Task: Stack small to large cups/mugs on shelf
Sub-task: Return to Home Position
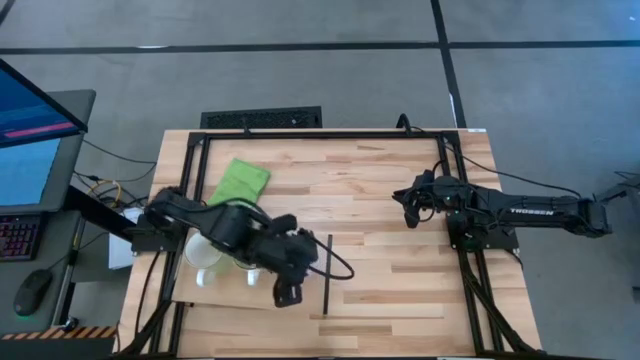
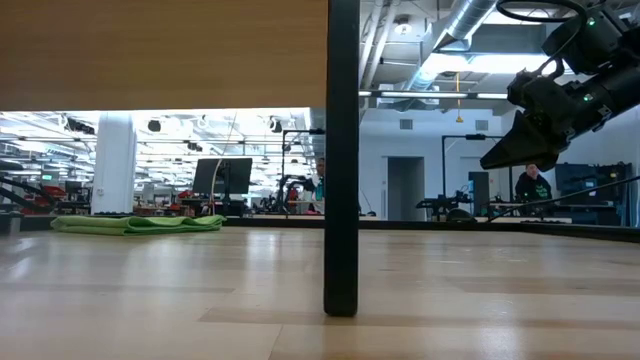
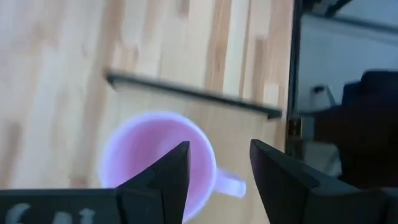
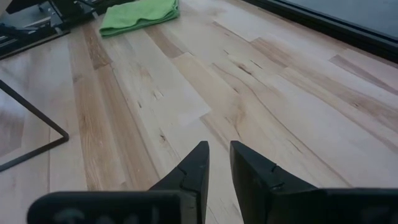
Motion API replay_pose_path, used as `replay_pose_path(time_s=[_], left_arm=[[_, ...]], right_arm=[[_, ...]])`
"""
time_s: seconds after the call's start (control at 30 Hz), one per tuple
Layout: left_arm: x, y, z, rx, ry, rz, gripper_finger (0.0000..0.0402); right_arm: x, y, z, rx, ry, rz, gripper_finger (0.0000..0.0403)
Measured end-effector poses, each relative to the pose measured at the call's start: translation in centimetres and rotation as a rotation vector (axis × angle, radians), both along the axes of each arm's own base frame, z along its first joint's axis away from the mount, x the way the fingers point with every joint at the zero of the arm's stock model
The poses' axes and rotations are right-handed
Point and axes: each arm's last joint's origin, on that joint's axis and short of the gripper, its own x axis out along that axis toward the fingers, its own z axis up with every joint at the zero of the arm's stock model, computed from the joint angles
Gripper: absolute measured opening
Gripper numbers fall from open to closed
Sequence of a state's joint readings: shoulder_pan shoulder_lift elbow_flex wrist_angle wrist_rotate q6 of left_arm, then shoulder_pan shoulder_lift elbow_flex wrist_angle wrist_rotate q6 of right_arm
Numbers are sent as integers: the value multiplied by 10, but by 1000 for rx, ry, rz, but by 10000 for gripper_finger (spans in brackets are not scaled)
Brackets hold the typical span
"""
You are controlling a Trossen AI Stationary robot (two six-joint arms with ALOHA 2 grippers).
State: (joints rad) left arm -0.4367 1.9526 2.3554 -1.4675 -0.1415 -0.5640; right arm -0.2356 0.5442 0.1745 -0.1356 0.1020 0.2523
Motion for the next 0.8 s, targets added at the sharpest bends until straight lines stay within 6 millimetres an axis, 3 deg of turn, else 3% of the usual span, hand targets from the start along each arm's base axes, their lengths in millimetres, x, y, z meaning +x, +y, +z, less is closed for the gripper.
replay_pose_path(time_s=[0.23,0.43,0.53,0.8], left_arm=[[-43,-1,47,265,-284,-58,158],[-89,-4,70,508,-390,-35,158],[-106,-5,70,583,-369,-36,158],[-123,-1,62,719,-374,-41,158]], right_arm=[[0,0,0,-7,1,4,87],[2,-1,5,-56,-41,22,87],[6,-1,13,-118,-119,38,87],[11,-3,36,-329,-291,77,87]])
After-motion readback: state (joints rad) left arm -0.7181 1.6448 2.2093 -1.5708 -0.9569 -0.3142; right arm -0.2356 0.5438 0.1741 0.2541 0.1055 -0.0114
